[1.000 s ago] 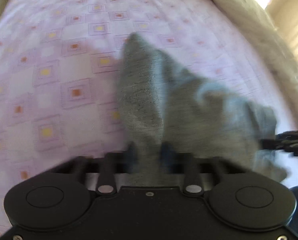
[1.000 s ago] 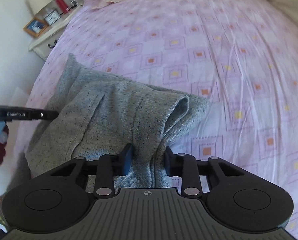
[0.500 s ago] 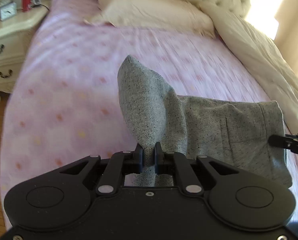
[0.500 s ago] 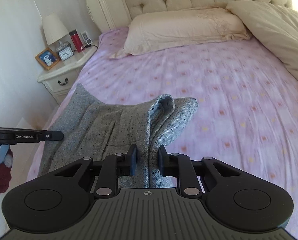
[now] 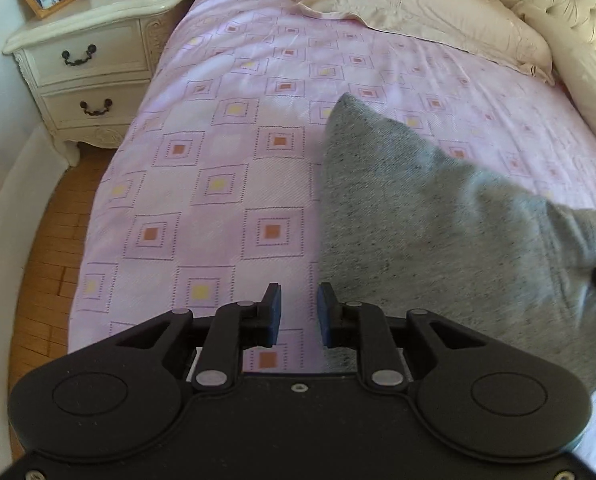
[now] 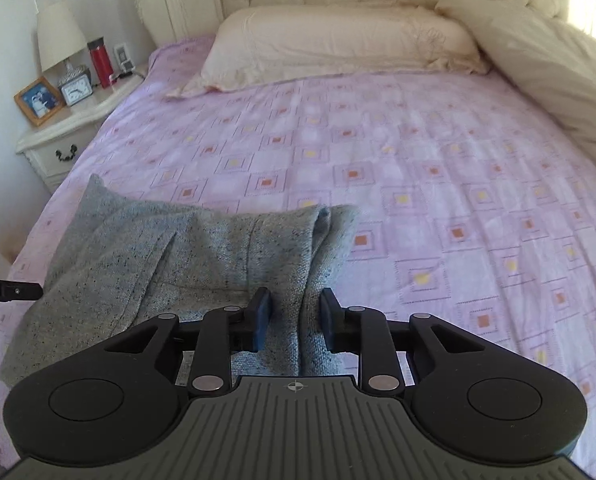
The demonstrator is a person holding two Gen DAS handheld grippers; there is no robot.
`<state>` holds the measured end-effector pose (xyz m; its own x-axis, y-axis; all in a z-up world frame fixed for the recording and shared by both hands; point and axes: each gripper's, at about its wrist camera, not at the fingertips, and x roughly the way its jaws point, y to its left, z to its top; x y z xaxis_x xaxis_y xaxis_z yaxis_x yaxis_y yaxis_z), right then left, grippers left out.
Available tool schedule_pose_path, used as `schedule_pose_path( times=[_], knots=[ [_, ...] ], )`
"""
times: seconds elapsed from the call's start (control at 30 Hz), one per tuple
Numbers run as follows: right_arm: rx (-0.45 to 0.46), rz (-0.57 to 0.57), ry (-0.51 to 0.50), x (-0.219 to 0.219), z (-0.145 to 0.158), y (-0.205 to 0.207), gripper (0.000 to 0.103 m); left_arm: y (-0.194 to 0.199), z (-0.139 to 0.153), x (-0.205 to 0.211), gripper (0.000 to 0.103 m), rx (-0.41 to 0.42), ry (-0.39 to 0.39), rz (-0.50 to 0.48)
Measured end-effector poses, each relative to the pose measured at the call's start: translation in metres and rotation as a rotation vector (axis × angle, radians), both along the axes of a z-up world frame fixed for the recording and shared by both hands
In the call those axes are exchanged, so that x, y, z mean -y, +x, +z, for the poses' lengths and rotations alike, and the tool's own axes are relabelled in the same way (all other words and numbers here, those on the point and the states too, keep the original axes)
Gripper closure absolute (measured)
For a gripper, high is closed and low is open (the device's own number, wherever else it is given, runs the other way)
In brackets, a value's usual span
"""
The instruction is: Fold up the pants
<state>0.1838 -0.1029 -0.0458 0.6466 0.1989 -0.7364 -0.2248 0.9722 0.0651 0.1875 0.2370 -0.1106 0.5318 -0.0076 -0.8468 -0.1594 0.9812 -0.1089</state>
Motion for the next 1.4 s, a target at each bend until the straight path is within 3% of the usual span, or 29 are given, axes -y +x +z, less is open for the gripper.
schedule_pose_path(
  times=[0.1,0.2,0.4,0.5,0.6,0.63,1.0,1.13,1.4],
  knots=[
    [0.114,-0.008,0.005,-0.001,0.020,-0.023,0.078,-0.007,0.013,0.004,0.076,0.029,0.005,0.023],
    [0.163,-0.010,0.026,-0.004,0.035,-0.047,0.078,-0.019,0.033,0.014,0.076,0.082,-0.004,0.026],
    [0.165,-0.064,0.002,-0.019,0.043,-0.080,0.077,-0.043,0.063,0.053,0.072,0.108,-0.018,-0.004],
    [0.140,-0.049,0.056,-0.021,0.038,-0.091,0.077,-0.060,0.072,0.073,0.070,0.109,0.002,-0.039],
    [0.139,-0.048,0.090,-0.022,0.033,-0.103,0.077,-0.077,0.078,0.086,0.054,0.113,0.013,-0.055],
    [0.144,-0.046,0.086,-0.022,0.031,-0.106,0.077,-0.082,0.079,0.088,0.051,0.113,0.014,-0.059],
    [0.150,-0.085,0.069,-0.020,0.013,-0.118,0.077,-0.112,0.062,0.103,0.049,0.152,0.108,-0.087],
    [0.147,-0.084,0.067,-0.022,0.011,-0.118,0.077,-0.110,0.049,0.102,0.049,0.117,0.062,-0.100],
    [0.144,-0.083,0.070,-0.022,0.007,-0.116,0.077,-0.111,0.039,0.107,0.049,0.109,0.076,-0.109]
  ],
)
